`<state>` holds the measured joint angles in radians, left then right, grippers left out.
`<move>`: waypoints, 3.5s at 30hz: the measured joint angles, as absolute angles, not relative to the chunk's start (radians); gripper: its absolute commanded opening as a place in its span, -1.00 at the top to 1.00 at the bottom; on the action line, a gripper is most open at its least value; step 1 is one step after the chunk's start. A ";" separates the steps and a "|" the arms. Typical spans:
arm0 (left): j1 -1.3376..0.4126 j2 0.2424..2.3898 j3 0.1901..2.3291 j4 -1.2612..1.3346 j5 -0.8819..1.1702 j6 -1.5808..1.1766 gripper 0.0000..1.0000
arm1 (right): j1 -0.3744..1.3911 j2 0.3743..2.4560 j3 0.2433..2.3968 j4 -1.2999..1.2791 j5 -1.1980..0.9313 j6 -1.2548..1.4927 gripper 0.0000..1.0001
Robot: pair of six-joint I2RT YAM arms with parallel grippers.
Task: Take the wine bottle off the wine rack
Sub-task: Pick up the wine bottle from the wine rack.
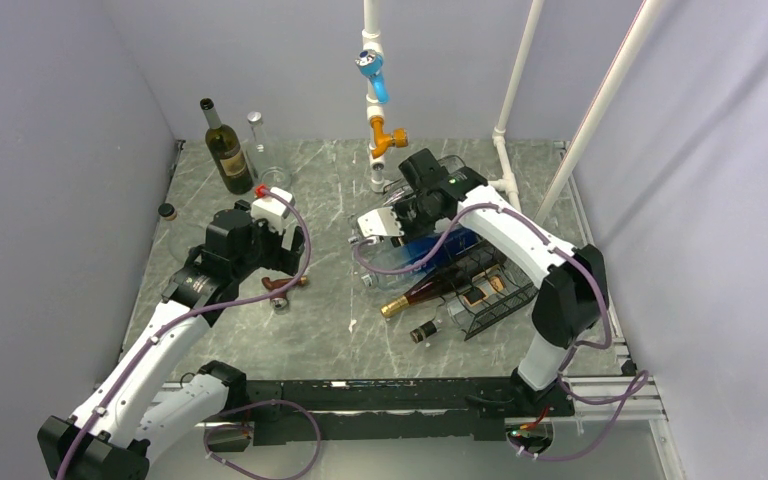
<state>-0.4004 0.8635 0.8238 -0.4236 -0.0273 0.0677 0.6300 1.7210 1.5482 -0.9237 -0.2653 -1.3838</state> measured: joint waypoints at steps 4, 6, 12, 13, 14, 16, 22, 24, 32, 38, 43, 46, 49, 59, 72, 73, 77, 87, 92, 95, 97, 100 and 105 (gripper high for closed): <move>-0.400 0.863 0.824 -0.424 -0.029 0.068 -0.99 | 0.622 1.686 1.555 -0.933 -0.302 -1.365 1.00; -0.400 0.863 0.823 -0.424 -0.031 0.068 -0.99 | 0.617 1.670 1.555 -0.934 -0.316 -1.358 1.00; -0.400 0.862 0.822 -0.424 -0.033 0.068 -0.99 | 0.575 1.636 1.560 -0.934 -0.371 -1.340 1.00; -0.400 0.862 0.822 -0.424 -0.033 0.068 -0.99 | 0.566 1.629 1.561 -0.934 -0.382 -1.336 1.00; -0.400 0.862 0.822 -0.424 -0.033 0.068 -0.99 | 0.557 1.622 1.561 -0.934 -0.393 -1.333 1.00; -0.400 0.861 0.822 -0.424 -0.033 0.068 -0.99 | 0.535 1.608 1.563 -0.934 -0.418 -1.325 1.00; -0.400 0.861 0.822 -0.424 -0.036 0.068 -0.99 | 0.451 1.567 1.564 -0.931 -0.522 -1.288 1.00; -0.400 0.861 0.822 -0.424 -0.037 0.068 -0.99 | 0.422 1.551 1.564 -0.933 -0.558 -1.270 1.00; -0.399 0.861 0.822 -0.424 -0.043 0.068 -0.99 | 0.367 1.512 1.570 -0.945 -0.642 -1.216 1.00; -0.399 0.861 0.822 -0.424 -0.043 0.068 -0.99 | 0.358 1.497 1.585 -0.951 -0.713 -1.172 1.00; -0.399 0.859 0.822 -0.424 -0.043 0.068 -0.99 | 0.355 1.474 1.594 -0.987 -0.790 -1.139 1.00; -0.399 0.857 0.822 -0.424 -0.044 0.068 -0.99 | 0.353 1.462 1.605 -1.014 -0.847 -1.106 1.00; -0.399 0.855 0.822 -0.424 -0.044 0.068 -0.99 | 0.355 1.453 1.605 -1.040 -0.901 -1.085 1.00; -0.398 0.854 0.821 -0.424 -0.047 0.068 -0.99 | 0.352 1.452 1.625 -1.068 -0.997 -1.047 1.00; -0.398 0.854 0.817 -0.423 -0.051 0.068 -0.99 | 0.352 1.451 1.656 -1.055 -1.156 -0.944 1.00; -0.398 0.854 0.817 -0.423 -0.051 0.068 -0.99 | 0.353 1.451 1.656 -1.052 -1.167 -0.935 1.00; -0.398 0.854 0.817 -0.423 -0.051 0.068 -0.99 | 0.361 1.451 1.656 -1.030 -1.201 -0.897 1.00; -0.396 0.854 0.817 -0.423 -0.059 0.071 -0.99 | 0.439 1.421 1.605 -0.939 -1.254 -0.798 1.00; -0.393 0.854 0.817 -0.423 -0.062 0.072 -0.99 | 0.493 1.421 1.578 -0.899 -1.262 -0.755 1.00; -0.392 0.855 0.815 -0.423 -0.067 0.072 -0.99 | 0.533 1.423 1.561 -0.869 -1.262 -0.728 1.00; -0.391 0.855 0.812 -0.423 -0.069 0.072 -0.99 | 0.562 1.431 1.559 -0.858 -1.260 -0.718 1.00; -0.389 0.855 0.811 -0.423 -0.070 0.073 -0.99 | 0.614 1.450 1.559 -0.845 -1.254 -0.713 1.00; -0.386 0.857 0.806 -0.422 -0.070 0.080 -0.99 | 0.719 1.502 1.565 -0.845 -1.216 -0.723 1.00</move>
